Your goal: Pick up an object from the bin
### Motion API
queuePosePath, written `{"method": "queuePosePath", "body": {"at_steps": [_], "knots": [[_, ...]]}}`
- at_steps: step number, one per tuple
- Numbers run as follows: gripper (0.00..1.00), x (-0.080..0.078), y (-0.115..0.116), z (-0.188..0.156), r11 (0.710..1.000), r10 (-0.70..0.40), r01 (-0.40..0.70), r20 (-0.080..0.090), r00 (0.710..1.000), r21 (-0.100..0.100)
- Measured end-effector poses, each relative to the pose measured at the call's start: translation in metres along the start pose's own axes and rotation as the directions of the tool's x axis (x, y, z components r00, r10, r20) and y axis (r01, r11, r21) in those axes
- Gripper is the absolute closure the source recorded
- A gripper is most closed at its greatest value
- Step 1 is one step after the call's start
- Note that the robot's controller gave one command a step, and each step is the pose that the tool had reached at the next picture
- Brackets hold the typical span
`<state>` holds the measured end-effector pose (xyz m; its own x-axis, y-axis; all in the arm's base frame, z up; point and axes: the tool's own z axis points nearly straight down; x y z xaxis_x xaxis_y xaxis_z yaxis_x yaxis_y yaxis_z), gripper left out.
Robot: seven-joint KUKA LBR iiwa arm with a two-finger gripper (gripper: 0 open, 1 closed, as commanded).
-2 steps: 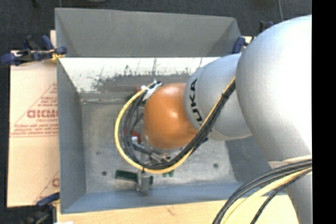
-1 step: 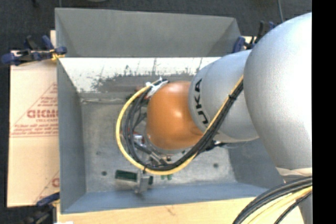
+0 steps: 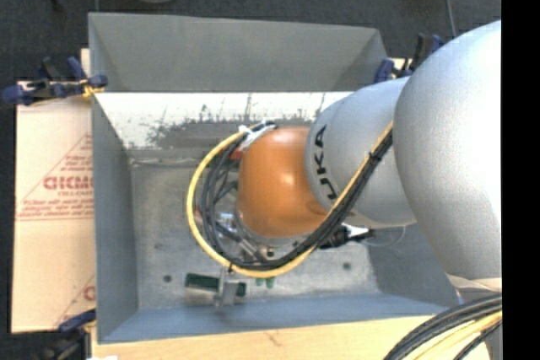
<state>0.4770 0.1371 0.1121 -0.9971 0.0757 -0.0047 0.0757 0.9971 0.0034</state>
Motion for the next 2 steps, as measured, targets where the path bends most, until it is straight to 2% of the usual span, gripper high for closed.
{"method": "queuePosePath", "body": {"at_steps": [1, 2], "knots": [[0.0, -0.0001, -0.0051, 0.0413, 0.989, 0.146, -0.146, 0.002, 0.989, 0.0], [0.0, -0.0021, -0.005, 0.0405, 0.989, 0.148, -0.148, 0.002, 0.989, 0.0]]}}
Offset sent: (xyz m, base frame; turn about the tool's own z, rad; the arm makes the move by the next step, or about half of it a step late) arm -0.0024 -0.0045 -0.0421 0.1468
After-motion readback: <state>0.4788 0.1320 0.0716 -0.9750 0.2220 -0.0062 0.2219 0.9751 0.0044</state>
